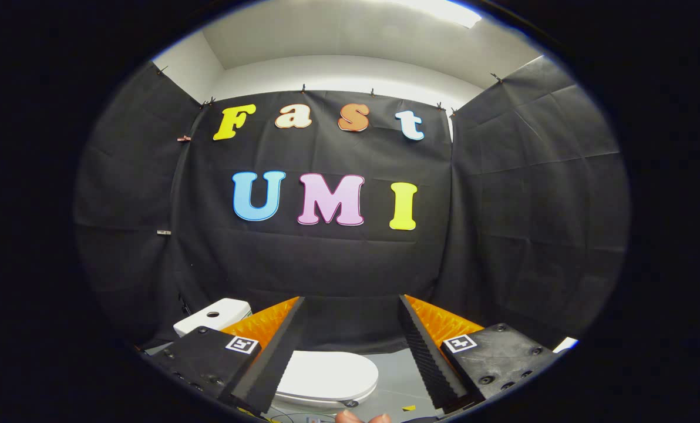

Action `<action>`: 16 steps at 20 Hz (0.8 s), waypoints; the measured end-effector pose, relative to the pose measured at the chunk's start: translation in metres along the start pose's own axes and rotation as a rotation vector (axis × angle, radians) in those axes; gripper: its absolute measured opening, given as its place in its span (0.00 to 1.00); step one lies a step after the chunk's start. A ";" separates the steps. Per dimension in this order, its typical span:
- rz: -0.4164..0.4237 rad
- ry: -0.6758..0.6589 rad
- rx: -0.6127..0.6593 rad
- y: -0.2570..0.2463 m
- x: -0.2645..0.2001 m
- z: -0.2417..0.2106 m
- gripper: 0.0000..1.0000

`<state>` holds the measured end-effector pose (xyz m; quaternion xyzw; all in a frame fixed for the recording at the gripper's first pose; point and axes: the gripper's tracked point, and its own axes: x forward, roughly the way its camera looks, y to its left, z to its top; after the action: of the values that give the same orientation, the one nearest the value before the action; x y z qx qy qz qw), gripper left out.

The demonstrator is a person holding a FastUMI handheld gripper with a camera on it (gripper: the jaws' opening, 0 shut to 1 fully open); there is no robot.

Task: Open the toilet lid.

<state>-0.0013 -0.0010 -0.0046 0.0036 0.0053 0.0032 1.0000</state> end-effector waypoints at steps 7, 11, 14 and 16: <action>0.088 0.007 0.076 0.006 0.015 -0.021 0.98; 0.115 0.043 0.070 0.003 0.032 -0.060 0.99; 0.180 0.123 0.135 0.011 0.038 -0.101 1.00; 0.227 0.183 0.216 0.017 0.043 -0.124 1.00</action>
<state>0.0400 0.0169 -0.1292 0.1114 0.0960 0.1159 0.9823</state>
